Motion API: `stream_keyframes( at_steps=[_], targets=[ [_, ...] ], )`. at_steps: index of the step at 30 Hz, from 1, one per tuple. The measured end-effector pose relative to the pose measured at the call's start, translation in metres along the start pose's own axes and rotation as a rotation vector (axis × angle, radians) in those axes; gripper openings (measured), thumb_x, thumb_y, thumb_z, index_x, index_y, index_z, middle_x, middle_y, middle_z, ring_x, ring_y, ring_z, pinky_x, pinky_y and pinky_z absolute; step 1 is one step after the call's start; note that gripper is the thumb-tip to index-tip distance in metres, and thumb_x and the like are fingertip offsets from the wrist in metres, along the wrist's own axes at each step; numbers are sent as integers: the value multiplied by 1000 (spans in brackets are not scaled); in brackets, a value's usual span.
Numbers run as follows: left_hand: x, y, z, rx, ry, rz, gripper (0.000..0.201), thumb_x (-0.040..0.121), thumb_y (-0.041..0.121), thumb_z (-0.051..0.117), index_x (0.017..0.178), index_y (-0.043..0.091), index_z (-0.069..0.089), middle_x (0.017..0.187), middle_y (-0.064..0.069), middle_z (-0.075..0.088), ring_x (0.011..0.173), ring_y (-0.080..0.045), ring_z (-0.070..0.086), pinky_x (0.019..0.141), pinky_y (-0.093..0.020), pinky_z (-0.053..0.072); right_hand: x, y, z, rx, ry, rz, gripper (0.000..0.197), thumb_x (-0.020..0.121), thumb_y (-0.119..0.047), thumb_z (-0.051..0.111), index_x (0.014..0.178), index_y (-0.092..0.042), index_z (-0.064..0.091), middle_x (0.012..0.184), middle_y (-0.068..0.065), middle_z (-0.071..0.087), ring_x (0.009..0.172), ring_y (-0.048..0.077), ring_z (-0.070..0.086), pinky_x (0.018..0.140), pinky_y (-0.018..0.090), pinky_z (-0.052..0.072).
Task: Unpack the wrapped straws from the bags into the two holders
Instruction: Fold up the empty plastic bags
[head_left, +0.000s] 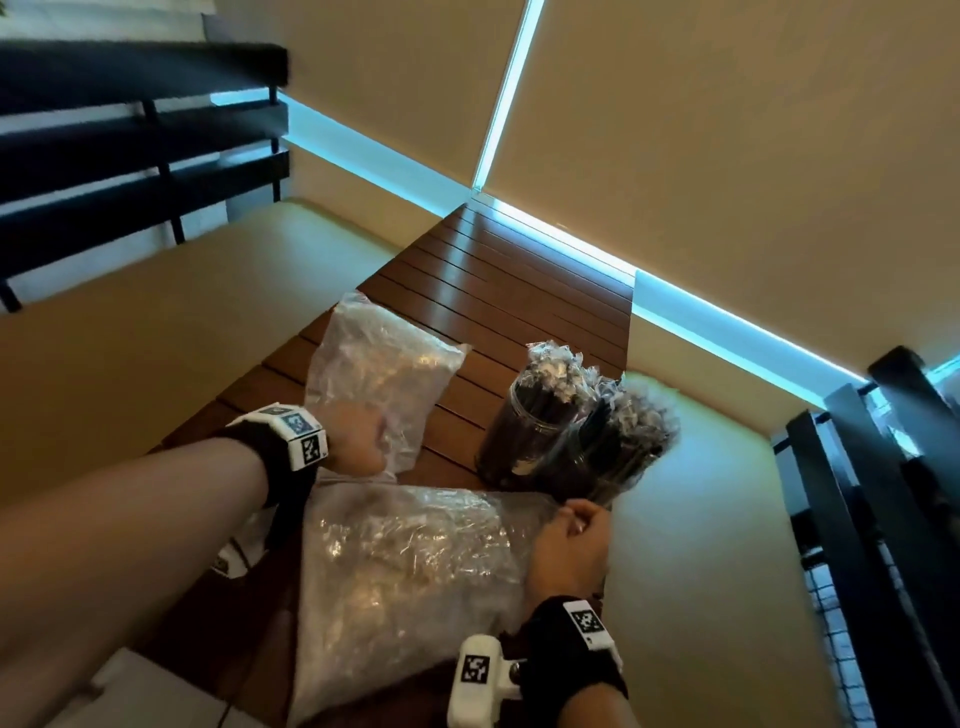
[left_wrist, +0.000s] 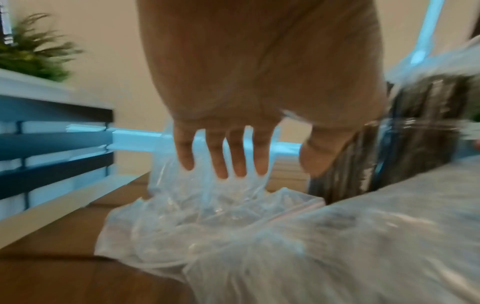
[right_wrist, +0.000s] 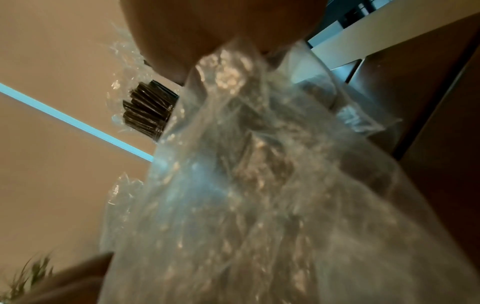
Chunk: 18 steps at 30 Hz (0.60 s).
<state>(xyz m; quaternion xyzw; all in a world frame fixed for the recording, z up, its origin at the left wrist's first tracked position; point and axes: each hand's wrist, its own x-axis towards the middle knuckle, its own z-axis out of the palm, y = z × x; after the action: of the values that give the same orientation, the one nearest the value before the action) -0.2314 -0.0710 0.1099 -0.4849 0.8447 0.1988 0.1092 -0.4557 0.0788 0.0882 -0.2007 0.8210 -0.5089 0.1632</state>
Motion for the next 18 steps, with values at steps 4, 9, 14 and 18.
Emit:
stream_keyframes(
  at_steps=[4,9,14,18],
  targets=[
    [-26,27,6,142,169,287,66,77,71,40,120,23,55,127,1,52,103,-20,59,86,-41,53,-13,13,0,31,86,65,15,99,-10,44,109,-17,51,103,14,62,85,30,55,68,30,37],
    [-44,27,72,307,-23,268,77,89,68,36,152,28,19,161,-4,17,146,-28,25,106,-76,20,-37,31,-10,96,-123,246,35,94,-19,62,120,-20,38,109,13,56,92,31,55,83,38,45],
    [-52,3,134,320,-65,163,81,85,79,-2,155,39,-7,164,-6,-18,152,-30,-12,110,-74,-6,-55,66,-31,-363,-270,43,33,96,-36,57,124,-28,42,103,11,66,85,29,64,80,39,53],
    [-61,5,155,308,-15,115,86,79,81,-11,153,38,-15,160,-3,-27,149,-29,-23,108,-69,-20,-45,64,-42,-672,-174,-216,18,100,-34,47,115,-24,47,87,1,62,71,18,60,64,32,52]
  ],
)
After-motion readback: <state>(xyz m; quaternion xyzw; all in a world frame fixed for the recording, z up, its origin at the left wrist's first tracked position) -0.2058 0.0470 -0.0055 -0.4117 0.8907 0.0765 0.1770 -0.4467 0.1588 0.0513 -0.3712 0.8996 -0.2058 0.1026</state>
